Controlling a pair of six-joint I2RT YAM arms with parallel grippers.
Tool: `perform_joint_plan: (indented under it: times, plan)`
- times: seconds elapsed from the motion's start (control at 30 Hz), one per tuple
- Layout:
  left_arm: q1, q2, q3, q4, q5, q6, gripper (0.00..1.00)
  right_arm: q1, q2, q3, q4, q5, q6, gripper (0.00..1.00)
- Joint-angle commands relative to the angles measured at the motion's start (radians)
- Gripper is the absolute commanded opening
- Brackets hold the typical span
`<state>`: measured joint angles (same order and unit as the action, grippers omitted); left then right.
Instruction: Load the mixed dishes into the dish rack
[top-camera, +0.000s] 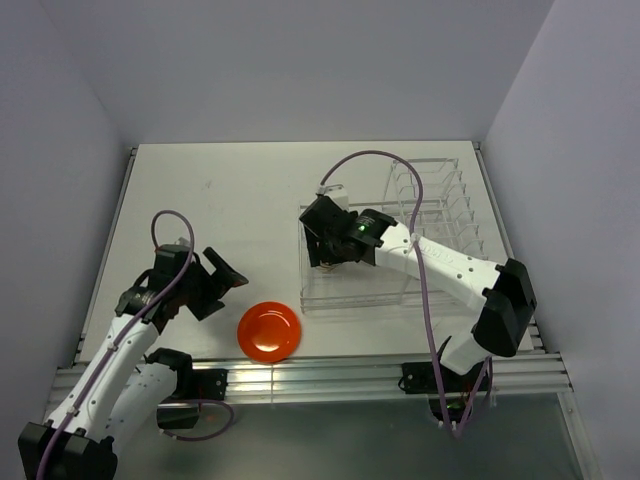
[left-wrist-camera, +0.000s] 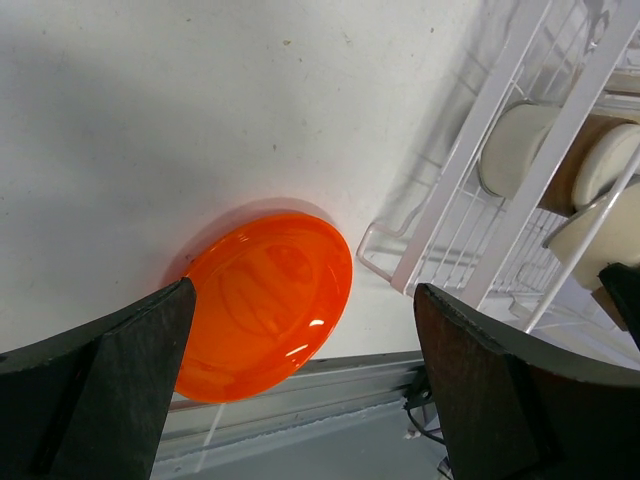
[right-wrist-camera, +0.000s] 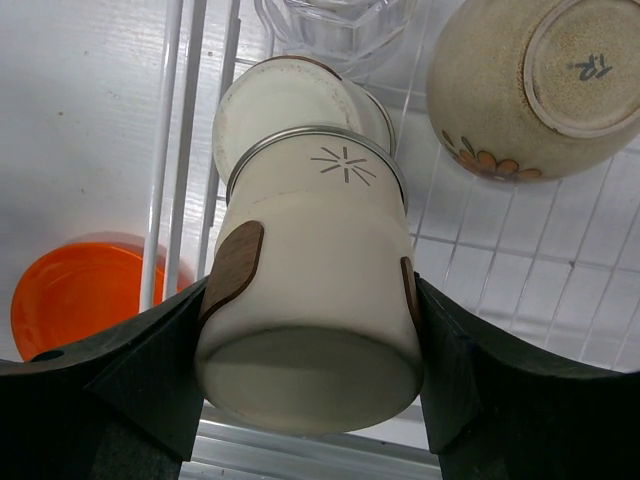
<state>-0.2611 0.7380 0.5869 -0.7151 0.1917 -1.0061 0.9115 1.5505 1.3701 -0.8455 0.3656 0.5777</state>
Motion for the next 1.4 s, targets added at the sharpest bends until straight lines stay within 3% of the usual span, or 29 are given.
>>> perform_joint_plan:
  times: [0.0,0.23,0.53,0.83,1.1,1.37]
  plan:
    - [-0.001,0.009,-0.015,0.043,-0.017,0.024,0.97,-0.04,-0.032,-0.043,-0.087,0.145,0.008,0.0]
    - [-0.001,0.02,-0.041,0.071,0.0,0.021,0.97,-0.056,-0.075,-0.086,-0.093,0.151,0.007,0.0]
    - [-0.001,0.021,-0.044,0.066,-0.012,0.024,0.97,-0.043,-0.144,-0.101,0.028,0.047,-0.067,0.0]
    - [-0.003,0.038,-0.073,0.103,-0.017,0.0,0.97,-0.017,-0.19,-0.013,-0.007,0.059,-0.093,0.0]
    - [-0.036,0.023,-0.143,0.146,-0.04,-0.087,0.95,0.061,-0.106,0.017,-0.075,-0.017,-0.095,0.0]
    - [-0.115,0.038,-0.176,0.125,-0.132,-0.149,0.95,0.066,-0.069,-0.04,-0.001,-0.093,-0.091,0.0]
